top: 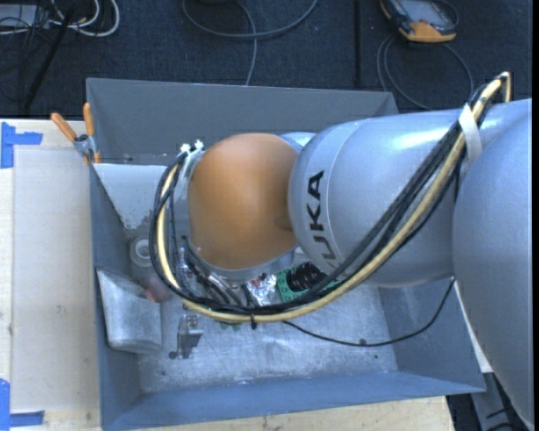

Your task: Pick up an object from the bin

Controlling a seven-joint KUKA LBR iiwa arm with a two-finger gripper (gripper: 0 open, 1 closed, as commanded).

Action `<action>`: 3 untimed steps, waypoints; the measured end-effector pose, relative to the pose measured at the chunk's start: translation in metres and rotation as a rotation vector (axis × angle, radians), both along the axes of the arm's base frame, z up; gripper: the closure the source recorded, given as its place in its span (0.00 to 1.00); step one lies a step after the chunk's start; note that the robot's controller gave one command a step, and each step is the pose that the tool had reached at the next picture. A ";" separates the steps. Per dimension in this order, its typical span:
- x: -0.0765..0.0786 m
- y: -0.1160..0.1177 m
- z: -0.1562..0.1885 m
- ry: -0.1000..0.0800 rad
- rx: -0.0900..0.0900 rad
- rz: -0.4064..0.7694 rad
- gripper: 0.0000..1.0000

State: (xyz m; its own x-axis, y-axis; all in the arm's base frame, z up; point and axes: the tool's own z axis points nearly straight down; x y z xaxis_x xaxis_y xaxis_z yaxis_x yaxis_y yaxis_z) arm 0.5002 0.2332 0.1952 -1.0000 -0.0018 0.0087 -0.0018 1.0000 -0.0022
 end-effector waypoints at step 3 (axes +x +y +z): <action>-0.030 -0.053 -0.090 -0.001 -0.002 -0.214 1.00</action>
Offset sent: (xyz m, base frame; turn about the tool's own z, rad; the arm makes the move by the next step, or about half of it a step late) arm 0.0000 0.0000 0.0000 0.0000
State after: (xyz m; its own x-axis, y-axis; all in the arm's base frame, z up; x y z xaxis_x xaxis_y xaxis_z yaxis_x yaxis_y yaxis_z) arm 0.4705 0.1802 0.1048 -0.9776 0.2105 0.0073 0.2105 0.9776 -0.0042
